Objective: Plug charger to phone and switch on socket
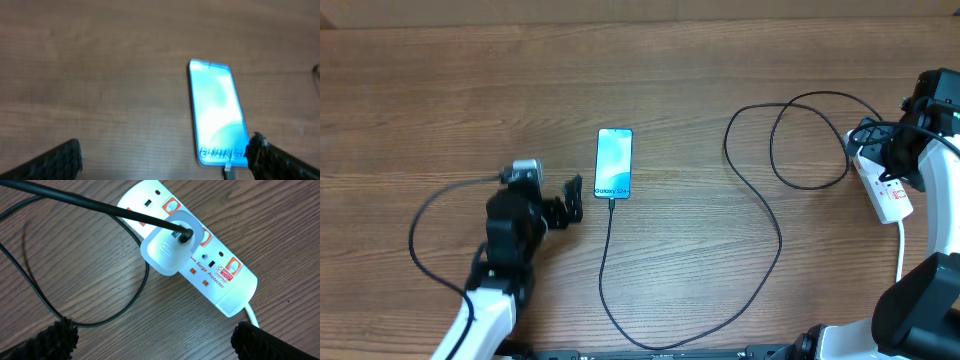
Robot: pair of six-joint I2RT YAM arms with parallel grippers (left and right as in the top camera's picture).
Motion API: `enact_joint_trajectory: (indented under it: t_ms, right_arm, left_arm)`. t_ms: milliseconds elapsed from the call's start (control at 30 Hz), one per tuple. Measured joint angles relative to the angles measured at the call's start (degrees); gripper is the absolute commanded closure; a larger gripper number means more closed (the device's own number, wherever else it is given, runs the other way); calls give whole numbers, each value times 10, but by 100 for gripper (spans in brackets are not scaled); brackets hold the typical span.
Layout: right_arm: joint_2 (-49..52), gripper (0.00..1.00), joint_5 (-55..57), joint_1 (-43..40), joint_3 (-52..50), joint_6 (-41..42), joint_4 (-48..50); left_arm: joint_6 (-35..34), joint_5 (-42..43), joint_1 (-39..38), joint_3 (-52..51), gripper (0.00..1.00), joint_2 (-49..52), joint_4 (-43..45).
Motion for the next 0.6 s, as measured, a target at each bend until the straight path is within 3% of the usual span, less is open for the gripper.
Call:
enact_joint_trajectory:
  t_ms: [100,200,600]
  right_arm:
    - [0,0,0,0,0,0,0]
    - [0,0,0,0,0,0,0]
    - [0,0,0,0,0,0,0]
  left_arm:
    - [0,0,0,-64,0,-17,89]
    - [0,0,10,-101,0,-35,120]
    - [0,4,37,-142,0,-79,125]
